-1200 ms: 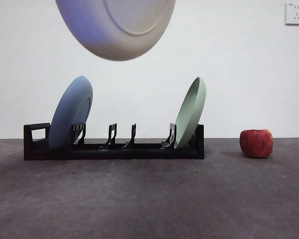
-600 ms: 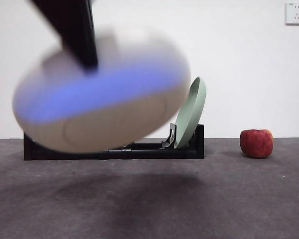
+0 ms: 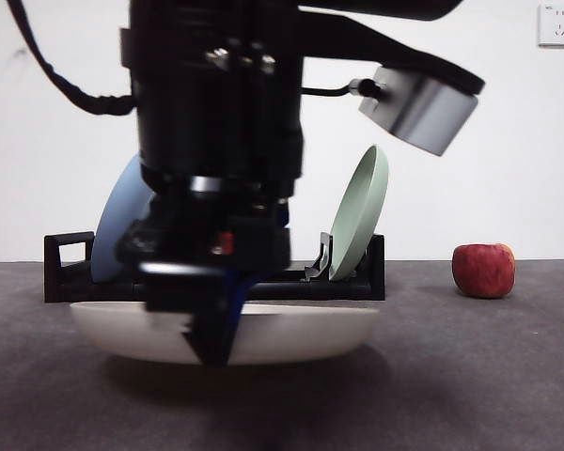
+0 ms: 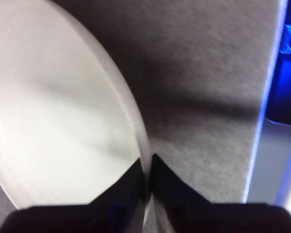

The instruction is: Take the yellow plate from the plate rack,put the plate on the table,take the apple from the table,put the apple in the plate

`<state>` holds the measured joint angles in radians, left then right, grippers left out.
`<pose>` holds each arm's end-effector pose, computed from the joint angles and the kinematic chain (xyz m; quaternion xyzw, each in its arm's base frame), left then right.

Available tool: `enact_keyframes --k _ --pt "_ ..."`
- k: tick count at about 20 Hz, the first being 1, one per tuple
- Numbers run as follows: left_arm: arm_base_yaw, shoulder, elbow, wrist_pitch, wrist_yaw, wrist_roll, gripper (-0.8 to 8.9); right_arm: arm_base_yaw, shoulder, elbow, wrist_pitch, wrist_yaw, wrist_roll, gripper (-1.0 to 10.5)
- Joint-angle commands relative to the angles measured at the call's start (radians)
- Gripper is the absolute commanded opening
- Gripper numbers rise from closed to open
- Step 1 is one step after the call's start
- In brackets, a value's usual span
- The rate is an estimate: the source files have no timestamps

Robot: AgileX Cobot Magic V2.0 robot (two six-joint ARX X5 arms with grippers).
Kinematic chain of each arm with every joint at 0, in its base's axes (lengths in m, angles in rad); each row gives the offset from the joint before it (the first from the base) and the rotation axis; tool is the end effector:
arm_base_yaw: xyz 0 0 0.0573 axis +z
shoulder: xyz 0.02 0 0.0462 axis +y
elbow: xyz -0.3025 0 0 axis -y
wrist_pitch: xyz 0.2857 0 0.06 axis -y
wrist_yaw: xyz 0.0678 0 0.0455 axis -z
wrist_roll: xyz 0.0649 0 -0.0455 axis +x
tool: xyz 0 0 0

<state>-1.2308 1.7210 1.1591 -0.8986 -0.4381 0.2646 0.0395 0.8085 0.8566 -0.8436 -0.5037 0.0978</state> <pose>0.1437 -0.3236 0.1753 0.5806 0.4061 -0.3442 0.6160 0.1794 0.0384 0.3069 0.1324 0.3886 0.2286 0.8827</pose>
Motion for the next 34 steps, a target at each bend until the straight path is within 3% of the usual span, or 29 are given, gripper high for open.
enact_keyframes --k 1,4,6,10,11,12,18,19,20,22,23,26,31,34 --pt "-0.002 0.015 -0.003 0.003 -0.018 -0.053 -0.07 0.0 0.0 0.004 0.006 -0.005 0.006 0.0" --pt "-0.002 0.016 -0.003 0.029 -0.014 -0.078 0.51 0.0 0.0 0.004 0.006 -0.005 0.006 0.0" --pt "-0.002 0.016 -0.003 0.029 -0.003 -0.104 2.87 0.0 0.0 0.004 0.006 -0.005 0.006 0.0" --pt "-0.004 0.016 -0.002 0.025 0.007 -0.111 5.78 0.0 0.0 0.004 0.006 -0.005 0.006 0.0" --pt "-0.005 0.014 0.003 0.025 0.03 -0.125 5.99 0.0 0.0 0.004 0.006 -0.003 0.01 0.1" --pt "-0.004 0.009 0.012 0.025 0.071 -0.135 5.98 0.0 0.001 0.004 0.006 0.004 0.028 0.3" --pt "-0.004 -0.097 0.108 -0.013 0.317 -0.244 5.87 0.0 0.053 0.005 0.057 0.022 0.077 5.9" --pt "-0.004 -0.128 0.112 -0.01 0.36 -0.268 5.18 0.0 0.074 0.005 0.076 0.021 0.087 6.9" --pt "-0.004 -0.171 0.112 -0.011 0.391 -0.286 3.86 0.0 0.102 0.005 0.098 0.021 0.087 7.4" --pt "-0.004 -0.249 0.112 -0.032 0.401 -0.301 0.85 0.0 0.16 0.006 0.144 0.021 0.103 7.4" --pt "-0.004 -0.284 0.112 -0.044 0.401 -0.315 -0.14 0.0 0.191 0.011 0.163 0.023 0.109 7.4" --pt "0.001 -0.41 0.112 -0.072 0.401 -0.347 -0.08 0.0 0.319 0.074 0.199 0.069 0.107 7.7" --pt "0.002 -0.587 0.112 -0.109 0.385 -0.339 -0.08 0.0 0.609 0.312 0.191 0.255 0.029 8.0" --pt "0.002 -0.676 0.112 -0.164 0.386 -0.343 -0.08 0.0 0.8 0.459 0.188 0.289 0.031 8.0"
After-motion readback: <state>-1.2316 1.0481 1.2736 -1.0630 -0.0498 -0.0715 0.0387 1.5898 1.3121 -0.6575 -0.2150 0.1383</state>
